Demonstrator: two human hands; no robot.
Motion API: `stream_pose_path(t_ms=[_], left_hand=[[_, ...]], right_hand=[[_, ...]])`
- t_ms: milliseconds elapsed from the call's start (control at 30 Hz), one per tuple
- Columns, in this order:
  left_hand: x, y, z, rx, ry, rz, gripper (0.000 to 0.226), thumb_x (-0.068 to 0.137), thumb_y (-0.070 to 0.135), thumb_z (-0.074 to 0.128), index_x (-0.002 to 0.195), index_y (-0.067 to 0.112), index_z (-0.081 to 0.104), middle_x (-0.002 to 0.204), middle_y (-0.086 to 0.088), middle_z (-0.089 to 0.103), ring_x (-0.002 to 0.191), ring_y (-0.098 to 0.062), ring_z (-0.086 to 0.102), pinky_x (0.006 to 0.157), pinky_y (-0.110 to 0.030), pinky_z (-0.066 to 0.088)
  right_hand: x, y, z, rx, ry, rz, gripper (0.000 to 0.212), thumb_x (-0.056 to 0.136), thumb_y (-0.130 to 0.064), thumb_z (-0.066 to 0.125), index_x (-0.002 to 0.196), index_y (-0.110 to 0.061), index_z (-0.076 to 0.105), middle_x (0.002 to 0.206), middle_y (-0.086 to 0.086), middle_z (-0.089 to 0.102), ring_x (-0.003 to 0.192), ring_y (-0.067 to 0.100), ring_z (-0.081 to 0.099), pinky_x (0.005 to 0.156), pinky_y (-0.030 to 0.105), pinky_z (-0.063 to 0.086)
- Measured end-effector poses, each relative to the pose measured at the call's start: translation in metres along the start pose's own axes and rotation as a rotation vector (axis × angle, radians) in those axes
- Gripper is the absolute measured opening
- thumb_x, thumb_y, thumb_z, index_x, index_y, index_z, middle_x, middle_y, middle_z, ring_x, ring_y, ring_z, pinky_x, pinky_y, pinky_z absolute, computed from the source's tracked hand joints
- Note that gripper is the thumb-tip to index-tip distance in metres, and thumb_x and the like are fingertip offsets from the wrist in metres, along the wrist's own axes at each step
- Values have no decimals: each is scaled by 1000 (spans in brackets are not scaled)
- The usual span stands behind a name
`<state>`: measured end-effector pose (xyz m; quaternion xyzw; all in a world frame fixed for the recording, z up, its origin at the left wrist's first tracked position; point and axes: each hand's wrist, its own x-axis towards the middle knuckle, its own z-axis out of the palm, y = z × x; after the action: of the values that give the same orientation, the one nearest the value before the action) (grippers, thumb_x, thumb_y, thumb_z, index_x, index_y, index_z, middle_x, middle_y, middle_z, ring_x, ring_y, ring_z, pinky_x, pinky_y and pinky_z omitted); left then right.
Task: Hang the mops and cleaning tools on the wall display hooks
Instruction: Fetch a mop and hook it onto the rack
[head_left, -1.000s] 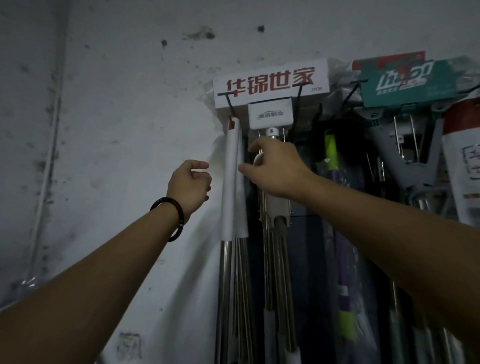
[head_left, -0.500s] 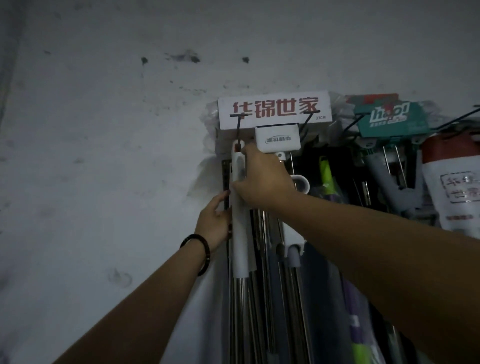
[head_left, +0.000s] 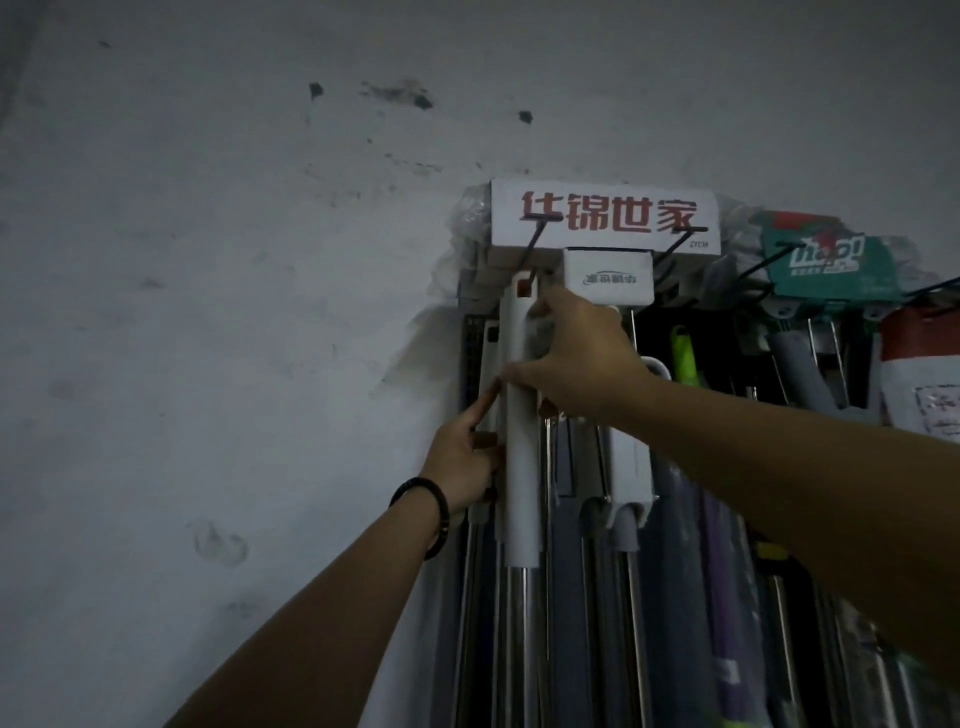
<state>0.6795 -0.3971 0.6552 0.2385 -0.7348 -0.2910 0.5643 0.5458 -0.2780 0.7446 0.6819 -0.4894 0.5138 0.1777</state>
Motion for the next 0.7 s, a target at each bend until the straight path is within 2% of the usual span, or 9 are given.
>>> stream_pose_path(t_ms=[67,133,200,300,467,500,600,667,700], left_hand=[[2,-2,1,-39,-4,14,78,100,-3,53,150,55,37,100,-6,74,87,-18,74,78,-40,65],[5,-6,1,-67,7,21,77,100,-6,52,151,50,35,107,-11,73,85,-16,72,72,-25,63],[14,-12,0,-35,24,9,79,99,-4,53,151,53,34,105,-9,75,87,-20,73,75,-29,64],[28,-26,-1,35,49,-19,79,98,1,54,151,56,34,83,-5,72,80,-25,68,84,-41,62],[48,-40,-1,95,86,-40,75,99,6,51,150,58,34,91,-17,68,79,-31,66,76,-49,64],[49,-41,-1,85,93,-43,74,99,5,51,151,56,35,90,-15,66,77,-30,64,72,-48,64],[46,-39,-1,102,111,-65,69,98,11,60,150,53,40,94,-8,67,78,-24,65,58,-32,61],[43,-40,-3,151,185,-69,61,91,22,74,143,47,54,98,-10,72,76,-22,69,56,-26,61],[41,-42,-4,179,227,-55,55,87,24,77,137,42,63,94,-8,74,75,-22,71,61,-28,64]], right_hand=[[-1,1,-2,-6,-3,-2,60,77,-31,94,121,-20,56,103,1,63,83,25,72,62,42,67],[-1,1,-3,-31,-2,-12,60,77,-33,95,121,-19,57,102,-2,62,79,21,71,55,37,65],[1,2,-5,-21,-16,-11,61,76,-31,95,122,-18,57,102,-1,63,78,22,73,52,36,65],[4,5,-5,-17,-34,-7,62,76,-30,96,123,-19,57,104,3,66,76,24,75,53,38,65],[6,11,-3,-25,-27,-22,64,78,-31,94,128,-22,56,106,3,66,79,21,74,50,28,63],[6,13,-2,-27,-28,-28,64,79,-31,94,129,-22,56,106,2,66,79,20,73,48,25,60],[7,16,-2,-23,-33,-31,64,80,-32,93,131,-22,56,108,4,68,79,21,73,46,20,56],[8,18,-2,-13,-27,-17,64,79,-32,94,131,-24,56,109,5,68,81,24,74,50,26,61],[8,18,-2,-18,-21,-11,65,78,-33,94,130,-24,57,110,6,68,83,25,74,55,32,64]])
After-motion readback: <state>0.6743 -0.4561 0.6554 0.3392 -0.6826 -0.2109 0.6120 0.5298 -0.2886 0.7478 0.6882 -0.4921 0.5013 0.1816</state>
